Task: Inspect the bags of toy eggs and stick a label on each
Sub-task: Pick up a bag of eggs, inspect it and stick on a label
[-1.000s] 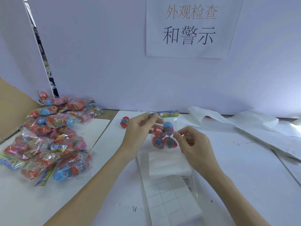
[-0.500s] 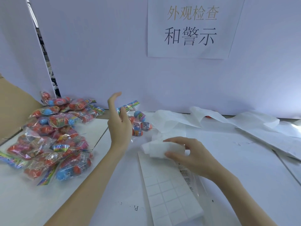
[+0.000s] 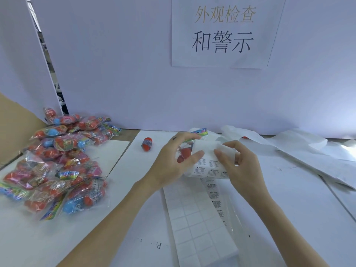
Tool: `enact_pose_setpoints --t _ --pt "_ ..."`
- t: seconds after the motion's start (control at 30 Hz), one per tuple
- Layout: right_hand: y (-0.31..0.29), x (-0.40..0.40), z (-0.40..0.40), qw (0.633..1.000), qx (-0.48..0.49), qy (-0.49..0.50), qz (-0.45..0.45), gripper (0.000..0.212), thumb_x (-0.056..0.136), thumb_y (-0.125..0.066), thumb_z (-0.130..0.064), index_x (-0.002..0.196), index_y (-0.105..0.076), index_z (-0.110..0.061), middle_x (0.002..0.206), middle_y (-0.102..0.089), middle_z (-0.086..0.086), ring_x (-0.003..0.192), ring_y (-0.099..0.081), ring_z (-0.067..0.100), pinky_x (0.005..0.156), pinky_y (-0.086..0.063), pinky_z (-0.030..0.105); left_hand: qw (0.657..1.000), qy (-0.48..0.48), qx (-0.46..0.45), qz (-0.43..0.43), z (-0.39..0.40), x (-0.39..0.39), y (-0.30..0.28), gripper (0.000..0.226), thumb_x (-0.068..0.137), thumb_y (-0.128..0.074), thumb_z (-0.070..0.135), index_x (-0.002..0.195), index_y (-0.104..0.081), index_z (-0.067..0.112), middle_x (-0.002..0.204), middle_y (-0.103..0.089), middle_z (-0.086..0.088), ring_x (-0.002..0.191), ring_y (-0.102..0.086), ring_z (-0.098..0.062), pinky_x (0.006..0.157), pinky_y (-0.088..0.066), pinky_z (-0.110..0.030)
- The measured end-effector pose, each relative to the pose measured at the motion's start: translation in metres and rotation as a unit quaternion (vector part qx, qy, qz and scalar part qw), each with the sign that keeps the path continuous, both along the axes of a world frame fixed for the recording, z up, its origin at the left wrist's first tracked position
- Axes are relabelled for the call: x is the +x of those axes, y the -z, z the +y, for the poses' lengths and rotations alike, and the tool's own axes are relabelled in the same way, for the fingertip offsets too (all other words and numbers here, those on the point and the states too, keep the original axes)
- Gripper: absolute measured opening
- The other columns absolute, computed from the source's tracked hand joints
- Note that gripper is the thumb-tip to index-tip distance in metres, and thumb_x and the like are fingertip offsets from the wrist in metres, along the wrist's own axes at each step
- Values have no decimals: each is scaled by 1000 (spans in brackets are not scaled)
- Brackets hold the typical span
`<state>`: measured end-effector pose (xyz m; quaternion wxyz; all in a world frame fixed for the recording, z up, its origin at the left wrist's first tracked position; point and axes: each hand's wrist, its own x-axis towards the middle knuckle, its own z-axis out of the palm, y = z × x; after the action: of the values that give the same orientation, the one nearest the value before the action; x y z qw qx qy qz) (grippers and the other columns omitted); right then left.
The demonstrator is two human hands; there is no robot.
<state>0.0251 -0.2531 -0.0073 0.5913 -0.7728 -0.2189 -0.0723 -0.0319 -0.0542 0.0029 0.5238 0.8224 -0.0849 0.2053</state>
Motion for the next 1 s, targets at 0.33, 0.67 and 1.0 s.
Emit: enact_pose_setpoints --t 0.33,0.67,1.0 --pt "-9 -7 2 991 80 -66 81 19 98 -72 -25 115 -66 -27 88 -78 -2 82 -73 15 66 -55 27 995 -81 -57 27 5 7 -1 18 100 -70 23 82 -71 19 82 -69 14 77 -62 0 72 -45 -10" --pt "-1 -4 2 1000 13 6 -3 5 102 -65 -29 100 -61 -31 65 -72 8 65 -60 35 56 -42 37 993 -98 -60 31 6 9 5 23 92 -75 46 92 -76 23 101 -73 5 92 -67 -8 81 -51 -30" --pt "3 -8 10 999 15 38 13 21 104 -61 -32 86 -65 -23 78 -75 -8 67 -65 6 60 -45 17 992 -92 -80 38 6 9 5 28 101 -68 25 80 -70 8 81 -69 0 78 -61 -12 74 -46 -26"
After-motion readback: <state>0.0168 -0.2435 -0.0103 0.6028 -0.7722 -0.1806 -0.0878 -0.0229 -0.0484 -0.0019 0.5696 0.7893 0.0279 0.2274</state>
